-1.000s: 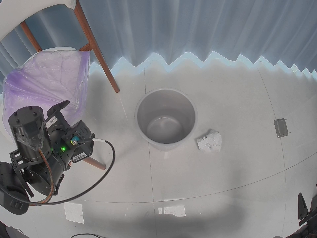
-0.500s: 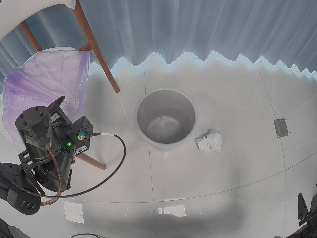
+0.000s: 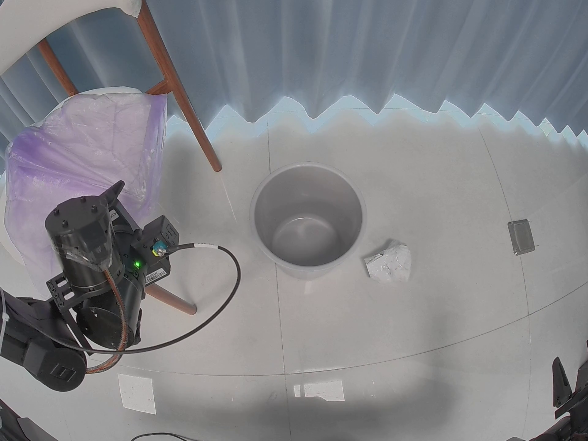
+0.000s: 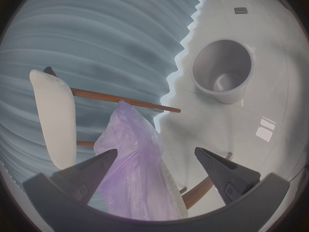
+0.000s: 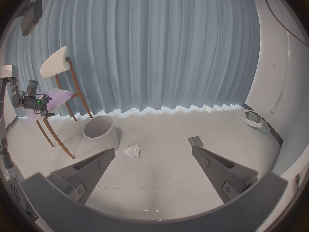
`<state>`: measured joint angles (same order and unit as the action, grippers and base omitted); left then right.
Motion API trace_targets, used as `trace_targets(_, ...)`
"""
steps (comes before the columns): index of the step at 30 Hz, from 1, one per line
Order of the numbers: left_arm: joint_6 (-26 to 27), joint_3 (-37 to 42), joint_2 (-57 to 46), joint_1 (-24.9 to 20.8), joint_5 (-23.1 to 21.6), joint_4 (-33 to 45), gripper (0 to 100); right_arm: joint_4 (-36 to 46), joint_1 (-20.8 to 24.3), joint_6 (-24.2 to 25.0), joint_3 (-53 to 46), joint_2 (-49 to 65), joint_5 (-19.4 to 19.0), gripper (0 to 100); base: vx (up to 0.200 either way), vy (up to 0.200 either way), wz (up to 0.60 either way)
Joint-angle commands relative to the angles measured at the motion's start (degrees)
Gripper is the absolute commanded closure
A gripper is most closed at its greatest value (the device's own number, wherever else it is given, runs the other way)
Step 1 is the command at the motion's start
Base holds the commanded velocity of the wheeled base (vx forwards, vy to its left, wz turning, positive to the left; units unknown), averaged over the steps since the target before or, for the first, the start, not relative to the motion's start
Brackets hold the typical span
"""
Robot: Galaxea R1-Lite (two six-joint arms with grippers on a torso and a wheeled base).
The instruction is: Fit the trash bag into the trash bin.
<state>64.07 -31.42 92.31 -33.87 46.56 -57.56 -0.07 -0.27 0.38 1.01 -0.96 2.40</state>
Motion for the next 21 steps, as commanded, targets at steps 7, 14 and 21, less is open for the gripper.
trace_targets(7,0.0,-0.4,0.94,1.87,0.03,-0.09,0,-0.01,0.0,0.06,-1.01,0.88,0.06,0,0.0,0.0,0.0)
trace_targets(14,0.0,-0.23,1.82,1.96,0.03,-2.2,0,-0.01,0.0,0.06,-1.01,0.88,-0.03,0,0.0,0.0,0.0)
trace_targets(21,0.0,-0.14,2.0,1.96,0.03,-2.29,0,-0.01,0.0,-0.03,-1.01,0.88,-0.03,0,0.0,0.0,0.0)
